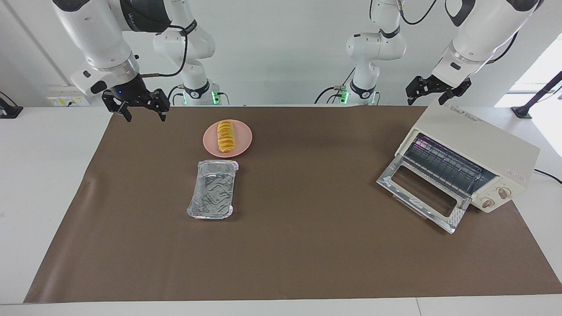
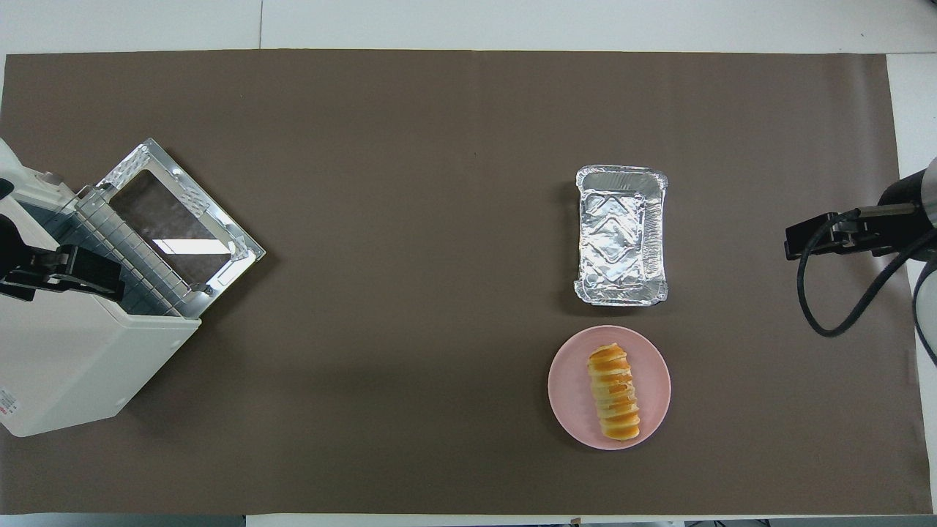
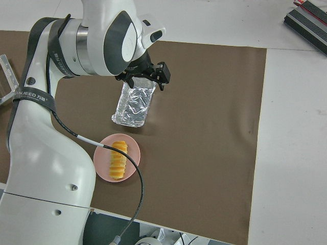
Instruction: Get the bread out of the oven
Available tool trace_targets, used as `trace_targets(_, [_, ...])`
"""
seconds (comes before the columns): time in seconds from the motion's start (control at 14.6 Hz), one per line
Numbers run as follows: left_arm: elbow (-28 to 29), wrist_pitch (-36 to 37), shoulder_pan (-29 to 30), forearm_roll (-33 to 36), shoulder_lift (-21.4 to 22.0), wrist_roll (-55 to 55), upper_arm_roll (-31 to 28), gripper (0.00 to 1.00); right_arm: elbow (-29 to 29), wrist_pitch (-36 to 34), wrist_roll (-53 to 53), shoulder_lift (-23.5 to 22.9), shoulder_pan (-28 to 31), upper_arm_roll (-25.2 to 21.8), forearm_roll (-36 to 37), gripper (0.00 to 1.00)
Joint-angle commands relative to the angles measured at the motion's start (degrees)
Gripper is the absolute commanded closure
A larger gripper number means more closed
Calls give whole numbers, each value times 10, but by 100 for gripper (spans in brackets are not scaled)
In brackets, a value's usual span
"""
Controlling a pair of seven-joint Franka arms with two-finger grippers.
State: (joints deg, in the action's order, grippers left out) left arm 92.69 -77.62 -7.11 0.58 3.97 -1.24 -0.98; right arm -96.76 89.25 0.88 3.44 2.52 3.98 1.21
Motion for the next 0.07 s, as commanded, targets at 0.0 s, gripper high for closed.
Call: trace_targets(0.0, [21, -12, 6, 4, 17, 4, 4, 0, 10, -13, -8, -5, 10, 4, -4, 0])
